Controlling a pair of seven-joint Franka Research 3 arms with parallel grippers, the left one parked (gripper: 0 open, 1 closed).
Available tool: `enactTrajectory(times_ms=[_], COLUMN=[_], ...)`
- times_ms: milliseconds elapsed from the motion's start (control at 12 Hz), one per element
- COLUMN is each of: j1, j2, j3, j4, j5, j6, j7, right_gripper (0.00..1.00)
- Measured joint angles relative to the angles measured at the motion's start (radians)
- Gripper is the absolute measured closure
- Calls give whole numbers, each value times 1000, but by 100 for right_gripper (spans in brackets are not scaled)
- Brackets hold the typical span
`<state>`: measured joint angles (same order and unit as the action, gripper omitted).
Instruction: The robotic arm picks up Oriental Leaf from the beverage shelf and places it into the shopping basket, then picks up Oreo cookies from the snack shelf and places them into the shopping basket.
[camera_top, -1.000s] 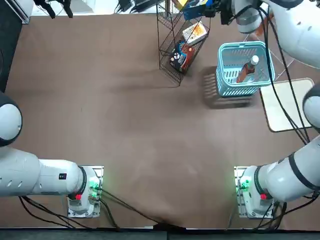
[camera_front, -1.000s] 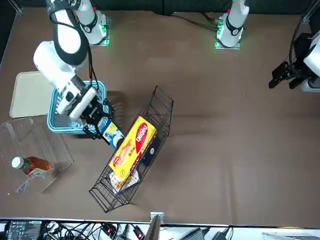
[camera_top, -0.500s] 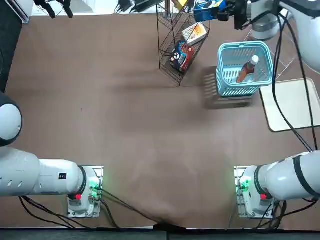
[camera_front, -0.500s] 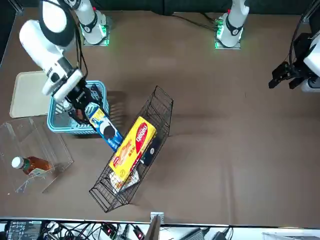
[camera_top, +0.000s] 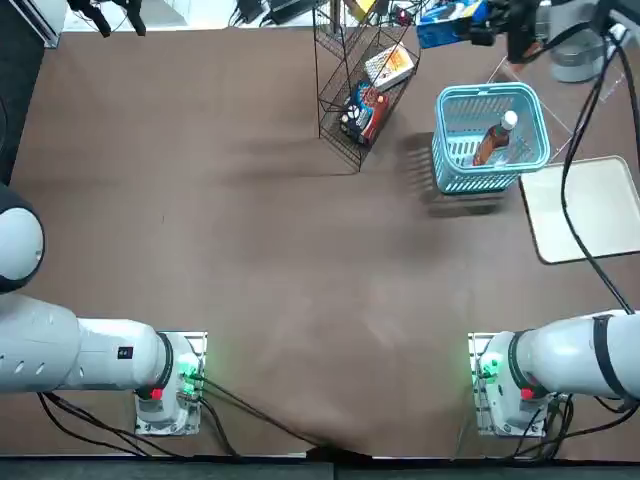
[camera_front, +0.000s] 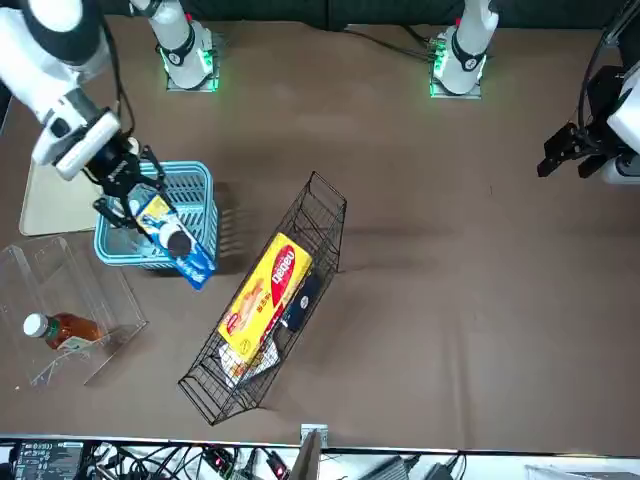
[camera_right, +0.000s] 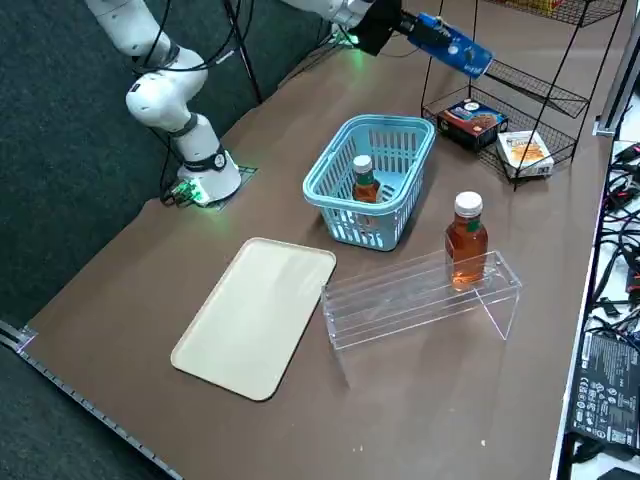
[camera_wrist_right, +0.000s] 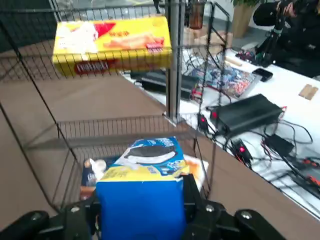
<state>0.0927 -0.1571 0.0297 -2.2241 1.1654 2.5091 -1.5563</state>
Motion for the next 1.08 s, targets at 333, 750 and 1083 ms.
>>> enactTrajectory(times_ms=[333, 750, 1083], j1=[-132, -184, -183], j2=[-13, -24, -28], j3=[-3, -2, 12], j4=[15, 159, 271], j5=[-206, -549, -766], j6=[-155, -365, -519], j7=[69, 432, 754], right_gripper=[41, 41, 41])
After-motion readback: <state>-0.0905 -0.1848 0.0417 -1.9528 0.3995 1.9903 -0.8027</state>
